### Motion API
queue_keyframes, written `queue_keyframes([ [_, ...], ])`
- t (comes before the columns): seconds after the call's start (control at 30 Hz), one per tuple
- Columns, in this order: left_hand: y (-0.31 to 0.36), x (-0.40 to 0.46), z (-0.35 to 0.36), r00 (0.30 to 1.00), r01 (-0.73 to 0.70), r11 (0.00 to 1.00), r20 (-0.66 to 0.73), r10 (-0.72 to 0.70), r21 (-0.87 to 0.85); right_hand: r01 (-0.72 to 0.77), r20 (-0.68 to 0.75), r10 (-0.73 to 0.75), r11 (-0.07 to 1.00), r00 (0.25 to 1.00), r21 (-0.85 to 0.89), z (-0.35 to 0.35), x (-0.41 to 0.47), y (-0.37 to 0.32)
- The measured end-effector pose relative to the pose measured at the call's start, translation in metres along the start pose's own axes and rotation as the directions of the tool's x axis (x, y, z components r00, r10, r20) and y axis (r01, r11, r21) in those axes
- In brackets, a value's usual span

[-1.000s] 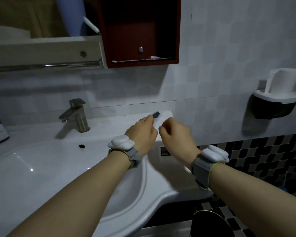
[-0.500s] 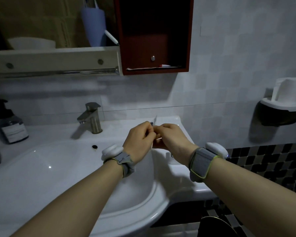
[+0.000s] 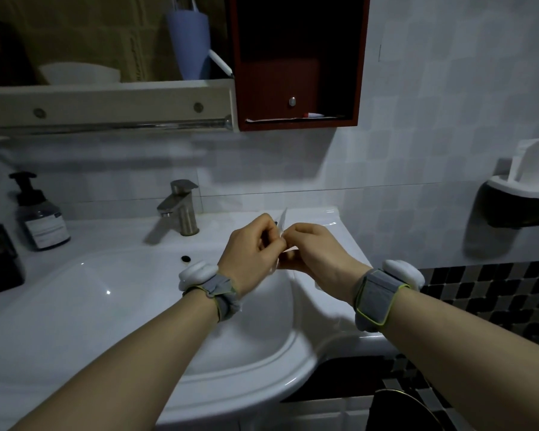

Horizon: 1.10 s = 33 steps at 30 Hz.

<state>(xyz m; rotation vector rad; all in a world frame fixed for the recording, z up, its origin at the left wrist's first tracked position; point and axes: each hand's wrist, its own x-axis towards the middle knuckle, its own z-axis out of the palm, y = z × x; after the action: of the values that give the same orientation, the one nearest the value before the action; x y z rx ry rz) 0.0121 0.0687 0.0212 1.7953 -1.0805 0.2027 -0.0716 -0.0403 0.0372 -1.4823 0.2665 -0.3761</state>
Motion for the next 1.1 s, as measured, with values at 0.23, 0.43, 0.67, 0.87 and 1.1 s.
queue_keyframes([
  [0.23, -0.004, 0.001, -0.007, 0.997, -0.02, 0.994, 0.082, 0.012, 0.103, 0.11, -0.002, -0.111, 0.988, 0.994, -0.108, 0.003, -0.004, 0.0],
  [0.43, -0.004, 0.006, -0.016, 0.965, -0.146, 0.926, 0.257, 0.055, 0.35, 0.215, -0.085, -0.306, 0.814, 0.948, -0.539, 0.008, -0.009, 0.003],
  [0.67, 0.0, 0.017, -0.016, 0.993, -0.08, 0.816, 0.115, 0.016, 0.573, 0.16, -0.188, -0.391, 0.701, 0.901, -0.695, -0.003, 0.003, 0.006],
  [0.87, 0.006, 0.021, -0.015, 0.997, -0.055, 0.786, -0.007, 0.076, 0.616, -0.017, -0.305, -0.221, 0.784, 0.926, -0.62, -0.016, 0.008, 0.004],
  [1.1, 0.028, 0.026, 0.007, 0.986, -0.158, 0.655, 0.087, 0.14, 0.738, 0.06, -0.295, -0.261, 0.833, 0.919, -0.55, -0.019, 0.018, -0.01],
])
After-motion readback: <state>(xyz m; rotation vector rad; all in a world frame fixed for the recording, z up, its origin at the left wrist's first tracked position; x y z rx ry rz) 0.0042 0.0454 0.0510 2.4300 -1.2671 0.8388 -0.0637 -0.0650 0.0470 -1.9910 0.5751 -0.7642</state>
